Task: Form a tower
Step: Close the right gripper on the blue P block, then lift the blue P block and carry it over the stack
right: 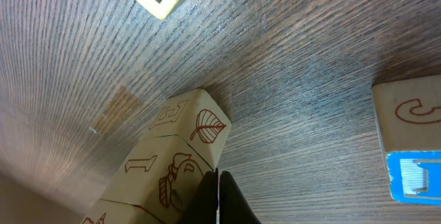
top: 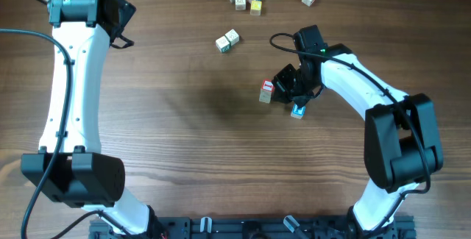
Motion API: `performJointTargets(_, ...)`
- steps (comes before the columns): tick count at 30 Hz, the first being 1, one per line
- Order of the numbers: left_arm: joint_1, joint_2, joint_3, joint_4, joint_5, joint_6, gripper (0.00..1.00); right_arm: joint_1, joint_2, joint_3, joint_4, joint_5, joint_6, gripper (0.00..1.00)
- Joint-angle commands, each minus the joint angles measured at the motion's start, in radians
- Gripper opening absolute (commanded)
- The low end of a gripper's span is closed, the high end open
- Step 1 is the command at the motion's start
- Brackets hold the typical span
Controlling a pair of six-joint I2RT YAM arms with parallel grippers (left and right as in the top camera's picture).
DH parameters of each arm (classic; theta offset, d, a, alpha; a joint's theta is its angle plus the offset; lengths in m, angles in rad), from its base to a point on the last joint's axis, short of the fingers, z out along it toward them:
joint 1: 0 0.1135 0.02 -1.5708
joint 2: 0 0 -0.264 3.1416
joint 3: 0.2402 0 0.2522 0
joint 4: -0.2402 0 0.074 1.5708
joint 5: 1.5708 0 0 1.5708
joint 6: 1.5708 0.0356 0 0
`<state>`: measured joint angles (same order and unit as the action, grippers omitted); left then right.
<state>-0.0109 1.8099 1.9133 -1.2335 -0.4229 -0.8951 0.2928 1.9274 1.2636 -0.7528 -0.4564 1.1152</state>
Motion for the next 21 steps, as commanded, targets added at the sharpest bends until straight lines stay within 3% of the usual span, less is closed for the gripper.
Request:
performJointTargets(1,0.003,0.010,0.004,0.000,-0.027,0.013,1.00,-0.004,0.018,-0.009,0.005,-0.017,0.014,0.04)
performJointTargets(9,0.003,0.010,0.004,0.000,-0.027,0.013,1.00,-0.026,0.018,-0.009,-0.021,0.033,0.000,0.04)
performJointTargets(13,0.003,0.010,0.004,0.000,-0.027,0.013,1.00,-0.132,0.011,0.005,-0.083,0.033,-0.085,0.04)
performJointTargets(17,0.003,0.010,0.004,0.000,-0.027,0.013,1.00,-0.200,-0.058,0.078,-0.133,0.057,-0.264,0.05)
performJointTargets(19,0.003,0.010,0.004,0.000,-0.027,0.013,1.00,-0.196,-0.095,0.082,-0.151,0.140,-0.329,0.52)
performJointTargets(21,0.003,0.010,0.004,0.000,-0.027,0.013,1.00,-0.187,-0.089,0.067,-0.172,0.161,-0.327,0.54)
